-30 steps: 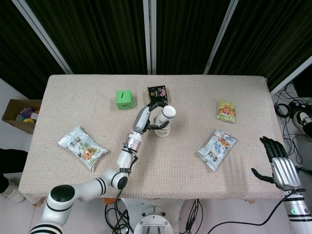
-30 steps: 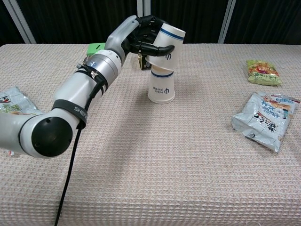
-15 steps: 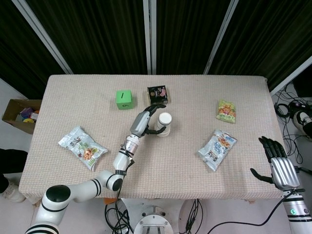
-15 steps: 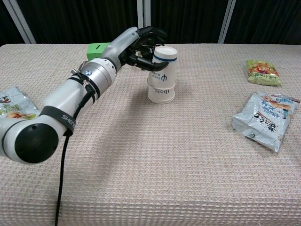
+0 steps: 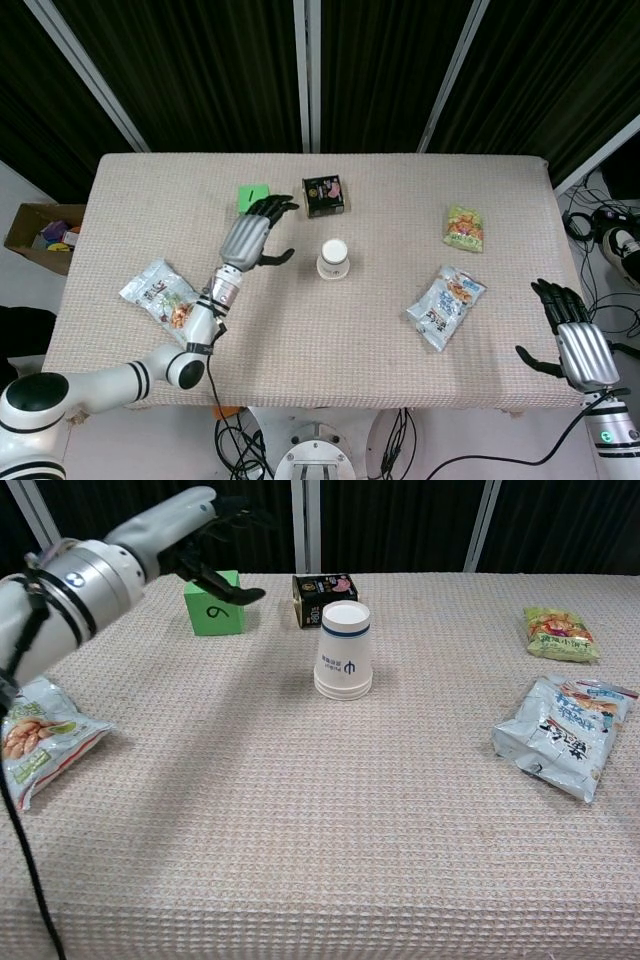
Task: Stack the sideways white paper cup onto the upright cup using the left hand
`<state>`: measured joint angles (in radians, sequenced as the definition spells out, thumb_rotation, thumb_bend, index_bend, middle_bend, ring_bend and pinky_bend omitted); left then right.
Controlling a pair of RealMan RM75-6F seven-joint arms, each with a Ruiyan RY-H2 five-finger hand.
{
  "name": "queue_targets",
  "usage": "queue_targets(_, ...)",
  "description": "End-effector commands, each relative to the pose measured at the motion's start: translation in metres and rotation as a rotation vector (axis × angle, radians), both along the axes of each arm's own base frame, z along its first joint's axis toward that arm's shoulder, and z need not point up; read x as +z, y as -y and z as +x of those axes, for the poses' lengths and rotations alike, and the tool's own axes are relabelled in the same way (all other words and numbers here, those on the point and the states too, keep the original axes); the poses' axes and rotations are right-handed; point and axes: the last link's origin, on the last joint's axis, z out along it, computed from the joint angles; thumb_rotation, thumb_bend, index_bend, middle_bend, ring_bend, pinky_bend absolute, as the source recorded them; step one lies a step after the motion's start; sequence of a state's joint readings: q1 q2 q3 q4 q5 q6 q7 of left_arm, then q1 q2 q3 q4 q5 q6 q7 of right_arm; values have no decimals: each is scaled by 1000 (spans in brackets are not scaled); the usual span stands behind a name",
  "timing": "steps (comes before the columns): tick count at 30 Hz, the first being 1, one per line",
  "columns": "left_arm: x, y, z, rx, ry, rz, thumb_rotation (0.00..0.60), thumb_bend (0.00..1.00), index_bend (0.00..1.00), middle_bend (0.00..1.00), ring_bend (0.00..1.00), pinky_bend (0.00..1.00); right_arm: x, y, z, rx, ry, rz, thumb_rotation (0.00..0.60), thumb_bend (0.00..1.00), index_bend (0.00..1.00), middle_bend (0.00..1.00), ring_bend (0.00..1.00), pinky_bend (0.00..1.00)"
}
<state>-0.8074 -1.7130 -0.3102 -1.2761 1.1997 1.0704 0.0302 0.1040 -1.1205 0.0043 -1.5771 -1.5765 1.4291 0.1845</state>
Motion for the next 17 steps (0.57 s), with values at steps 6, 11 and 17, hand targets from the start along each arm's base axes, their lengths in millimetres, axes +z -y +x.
queue_targets(6, 132, 80, -124, 240, -392, 313, 600, 264, 288, 193, 127, 136, 13, 20, 5, 34, 29, 31, 600, 161, 80, 75, 0, 0)
queue_targets(11, 160, 137, -168, 322, -404, 338, 600, 263, 275, 193, 127, 135, 14, 26, 8, 62, 45, 30, 600, 162, 80, 75, 0, 0)
queue_targets(17, 174, 199, -195, 374, -396, 328, 600, 264, 269, 193, 127, 133, 9, 24, 11, 74, 53, 10, 600, 161, 79, 75, 0, 0)
